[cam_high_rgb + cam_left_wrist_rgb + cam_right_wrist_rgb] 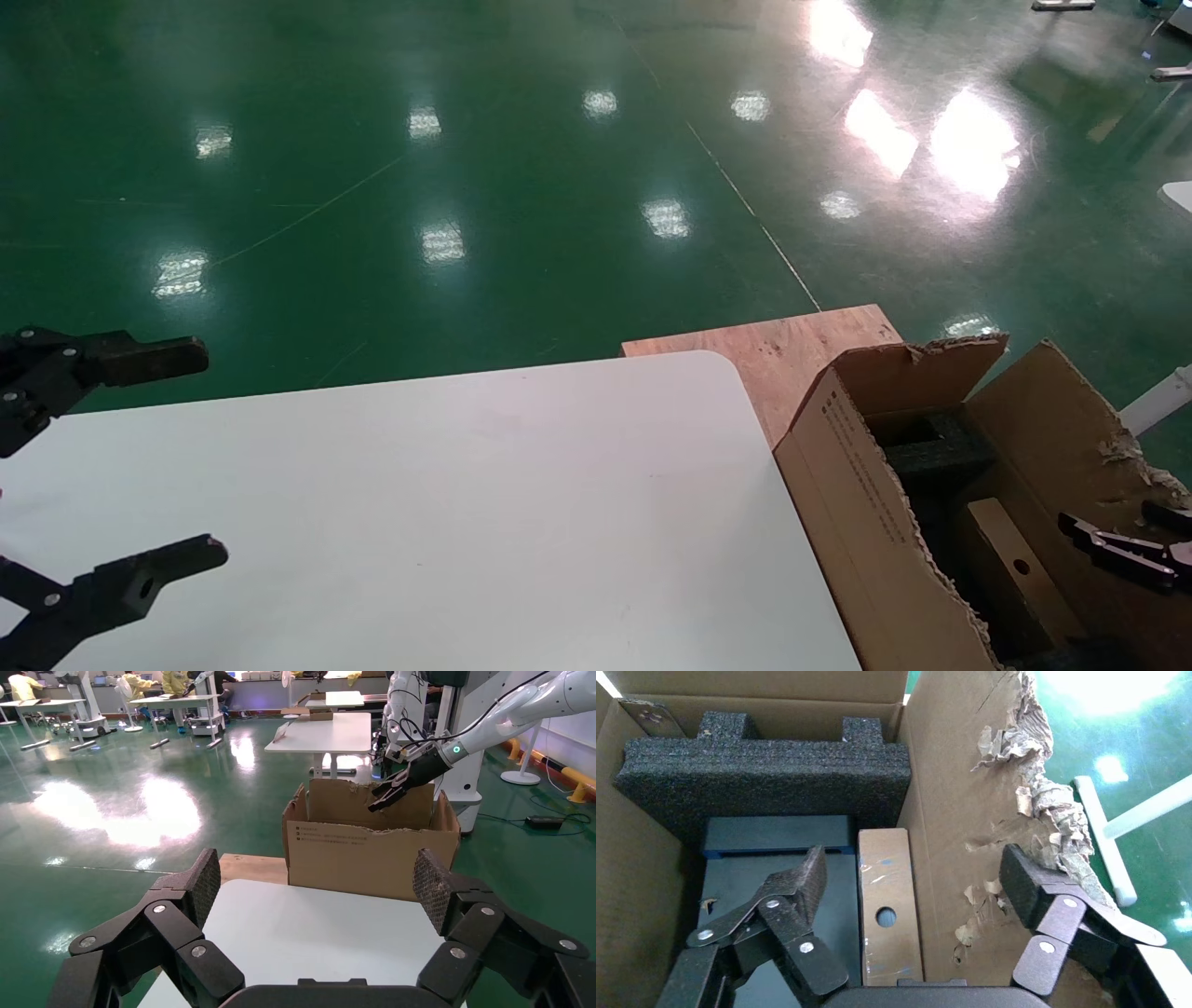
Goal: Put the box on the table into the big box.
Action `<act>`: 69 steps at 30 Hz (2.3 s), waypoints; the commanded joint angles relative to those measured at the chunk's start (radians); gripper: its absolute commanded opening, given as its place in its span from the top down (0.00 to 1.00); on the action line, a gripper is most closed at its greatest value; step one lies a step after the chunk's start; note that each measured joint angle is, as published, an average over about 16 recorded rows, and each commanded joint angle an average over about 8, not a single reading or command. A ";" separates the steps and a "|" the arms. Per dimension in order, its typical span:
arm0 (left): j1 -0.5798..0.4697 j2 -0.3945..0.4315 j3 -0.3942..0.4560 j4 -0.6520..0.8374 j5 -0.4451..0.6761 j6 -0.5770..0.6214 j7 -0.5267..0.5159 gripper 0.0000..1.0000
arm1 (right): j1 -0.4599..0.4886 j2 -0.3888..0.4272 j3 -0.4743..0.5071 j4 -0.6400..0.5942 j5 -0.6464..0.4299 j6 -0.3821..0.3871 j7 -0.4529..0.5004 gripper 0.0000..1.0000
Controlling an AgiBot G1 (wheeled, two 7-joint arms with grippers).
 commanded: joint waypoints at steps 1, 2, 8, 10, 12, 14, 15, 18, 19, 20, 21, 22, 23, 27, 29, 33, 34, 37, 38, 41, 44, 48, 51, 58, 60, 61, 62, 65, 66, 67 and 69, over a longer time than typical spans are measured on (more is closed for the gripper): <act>0.000 0.000 0.000 0.000 0.000 0.000 0.000 0.00 | -0.001 0.000 0.001 0.000 0.001 -0.001 0.001 0.00; 0.000 0.000 0.000 0.000 0.000 0.000 0.000 0.00 | -0.002 -0.004 0.005 0.011 0.003 -0.002 -0.004 0.00; 0.000 0.000 0.000 0.000 0.000 0.000 0.000 0.00 | -0.007 -0.033 0.033 0.102 0.013 0.001 -0.037 0.00; 0.000 0.000 0.000 0.000 0.000 0.000 0.000 0.00 | -0.008 -0.044 0.043 0.132 0.015 0.006 -0.048 0.00; 0.000 0.000 0.000 0.000 0.000 0.000 0.000 0.00 | -0.008 -0.056 0.054 0.162 0.018 0.011 -0.060 0.00; 0.000 0.000 0.000 0.000 0.000 0.000 0.000 0.00 | -0.007 -0.071 0.066 0.192 0.022 0.016 -0.071 0.00; 0.000 0.000 0.000 0.000 0.000 0.000 0.000 0.00 | -0.006 -0.078 0.072 0.207 0.024 0.019 -0.077 0.00; 0.000 0.000 0.000 0.000 0.000 0.000 0.000 0.00 | -0.002 -0.106 0.090 0.251 0.029 0.031 -0.097 0.00; 0.000 0.000 0.000 0.000 0.000 0.000 0.000 0.00 | 0.000 -0.117 0.095 0.266 0.029 0.038 -0.106 0.00; 0.000 0.000 0.000 0.000 0.000 0.000 0.000 0.00 | 0.001 -0.127 0.101 0.279 0.029 0.046 -0.114 0.00; 0.000 0.000 0.000 0.000 0.000 0.000 0.000 0.00 | 0.002 -0.135 0.104 0.290 0.029 0.051 -0.121 0.00; 0.000 0.000 0.000 0.000 0.000 0.000 0.000 0.00 | 0.004 -0.145 0.109 0.302 0.029 0.060 -0.131 0.00; 0.000 0.000 0.000 0.000 0.000 0.000 0.000 0.00 | 0.005 -0.155 0.113 0.314 0.027 0.069 -0.141 0.00; 0.000 0.000 0.000 0.000 0.000 0.000 0.000 0.00 | 0.008 -0.181 0.125 0.342 0.022 0.100 -0.165 0.00; 0.000 0.000 0.000 0.000 0.000 0.000 0.000 0.00 | 0.010 -0.187 0.129 0.350 0.020 0.109 -0.170 0.00; 0.000 0.000 0.000 0.000 0.000 0.000 0.000 0.00 | 0.009 -0.183 0.127 0.345 0.018 0.107 -0.164 0.00; 0.000 0.000 0.000 0.000 0.000 0.000 0.000 0.00 | 0.009 -0.182 0.127 0.343 0.019 0.105 -0.163 0.00; 0.000 0.000 0.000 0.000 0.000 0.000 0.000 0.00 | 0.007 -0.177 0.126 0.336 0.020 0.097 -0.158 0.00; 0.000 0.000 0.000 0.000 0.000 0.000 0.000 0.00 | 0.004 -0.177 0.128 0.335 0.020 0.094 -0.157 0.00; 0.000 0.000 0.000 0.000 0.000 0.000 0.000 0.00 | -0.017 -0.184 0.154 0.333 0.019 0.080 -0.151 0.00; 0.000 0.000 0.000 0.000 0.000 0.000 0.000 0.00 | -0.071 -0.210 0.223 0.336 0.016 0.053 -0.141 0.00; 0.000 0.000 0.000 0.000 0.000 0.000 0.000 0.00 | -0.181 -0.261 0.365 0.341 0.008 -0.004 -0.121 0.00; 0.000 0.000 0.000 0.000 0.000 0.000 0.000 0.00 | -0.270 -0.302 0.480 0.345 0.001 -0.050 -0.105 0.00; 0.000 0.000 0.000 0.000 0.000 0.000 0.000 0.00 | -0.478 -0.398 0.749 0.355 -0.014 -0.157 -0.067 0.00; 0.000 0.000 0.000 0.000 0.000 0.000 0.000 0.00 | -0.536 -0.426 0.825 0.358 -0.018 -0.187 -0.056 0.00; 0.000 0.000 0.000 0.000 0.000 0.000 0.000 0.00 | -0.567 -0.439 0.864 0.359 -0.020 -0.203 -0.050 0.00; 0.000 0.000 0.000 0.000 0.000 0.000 0.000 0.00 | -0.595 -0.453 0.901 0.360 -0.022 -0.218 -0.045 0.00; 0.000 0.000 0.000 0.000 0.000 0.000 0.000 0.00 | -0.684 -0.494 1.016 0.365 -0.029 -0.264 -0.029 0.00; 0.000 0.000 0.000 0.000 0.000 0.000 0.000 0.00 | -0.714 -0.508 1.055 0.366 -0.031 -0.279 -0.023 0.00; 0.000 0.000 0.000 0.000 0.000 0.000 0.000 0.00 | -0.744 -0.522 1.094 0.367 -0.033 -0.295 -0.018 0.00; 0.000 0.000 0.000 0.000 0.000 0.000 0.000 0.00 | -0.803 -0.549 1.170 0.370 -0.038 -0.325 -0.007 0.00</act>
